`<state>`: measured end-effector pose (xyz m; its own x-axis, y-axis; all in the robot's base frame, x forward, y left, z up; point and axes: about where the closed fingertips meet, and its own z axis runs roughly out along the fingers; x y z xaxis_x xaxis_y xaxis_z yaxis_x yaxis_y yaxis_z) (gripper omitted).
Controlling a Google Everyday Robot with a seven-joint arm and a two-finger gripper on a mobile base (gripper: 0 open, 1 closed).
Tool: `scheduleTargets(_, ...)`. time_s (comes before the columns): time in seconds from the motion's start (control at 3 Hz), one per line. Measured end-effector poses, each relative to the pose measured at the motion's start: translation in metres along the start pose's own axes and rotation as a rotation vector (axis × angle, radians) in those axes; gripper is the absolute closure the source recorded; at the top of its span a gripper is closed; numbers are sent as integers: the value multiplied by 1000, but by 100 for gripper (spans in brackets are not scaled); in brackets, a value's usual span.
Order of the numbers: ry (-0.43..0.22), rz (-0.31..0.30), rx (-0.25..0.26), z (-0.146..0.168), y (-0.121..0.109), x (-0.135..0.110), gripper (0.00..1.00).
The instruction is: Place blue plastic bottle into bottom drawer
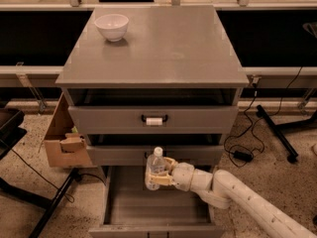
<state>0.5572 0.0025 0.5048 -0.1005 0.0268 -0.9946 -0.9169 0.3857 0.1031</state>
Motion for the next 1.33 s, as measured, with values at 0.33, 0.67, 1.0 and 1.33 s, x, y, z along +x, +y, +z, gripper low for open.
scheduleTargets(0.33,-5,-1,-5,4,1,0,100)
scheduleTargets(0.67,-56,11,-22,22,3,21,100)
scheduleTargets(1.0,-118,19,-29,61,-5,85,100)
scheduleTargets(1.33,-111,23,-29,84,-14,128,100)
